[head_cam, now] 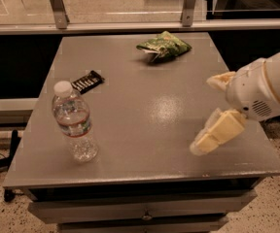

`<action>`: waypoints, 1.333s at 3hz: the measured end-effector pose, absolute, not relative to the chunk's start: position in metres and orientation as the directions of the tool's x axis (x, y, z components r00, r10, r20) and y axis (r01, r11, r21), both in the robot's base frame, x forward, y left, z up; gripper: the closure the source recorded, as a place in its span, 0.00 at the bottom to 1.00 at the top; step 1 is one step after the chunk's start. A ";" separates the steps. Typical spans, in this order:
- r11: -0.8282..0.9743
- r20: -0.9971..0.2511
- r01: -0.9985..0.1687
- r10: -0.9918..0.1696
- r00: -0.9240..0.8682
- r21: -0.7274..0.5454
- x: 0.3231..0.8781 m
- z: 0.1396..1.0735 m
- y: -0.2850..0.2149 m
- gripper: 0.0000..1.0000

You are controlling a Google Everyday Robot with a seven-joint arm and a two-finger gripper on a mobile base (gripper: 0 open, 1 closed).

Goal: Knock water bottle over

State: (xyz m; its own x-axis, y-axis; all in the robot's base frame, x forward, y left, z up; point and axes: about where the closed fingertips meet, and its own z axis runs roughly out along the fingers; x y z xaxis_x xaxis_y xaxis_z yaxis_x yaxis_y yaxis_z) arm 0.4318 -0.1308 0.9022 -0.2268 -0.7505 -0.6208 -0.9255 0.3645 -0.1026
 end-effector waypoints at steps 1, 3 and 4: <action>0.319 -0.747 -0.943 -0.649 -0.145 -0.094 0.430 0.882 -0.076 0.00; 0.210 -0.952 -0.976 -0.304 -0.018 -0.049 0.426 0.896 0.050 0.00; 0.164 -0.991 -0.986 -0.133 -0.031 0.008 0.418 0.916 0.101 0.00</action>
Offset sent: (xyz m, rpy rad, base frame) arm -0.0087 0.2118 0.0050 0.7846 -0.1226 0.2248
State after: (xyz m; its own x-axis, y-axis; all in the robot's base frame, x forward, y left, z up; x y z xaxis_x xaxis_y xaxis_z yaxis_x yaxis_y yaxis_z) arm 0.4177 0.1014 0.9158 -0.0306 -0.1328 -0.9907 -0.9864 0.1642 0.0084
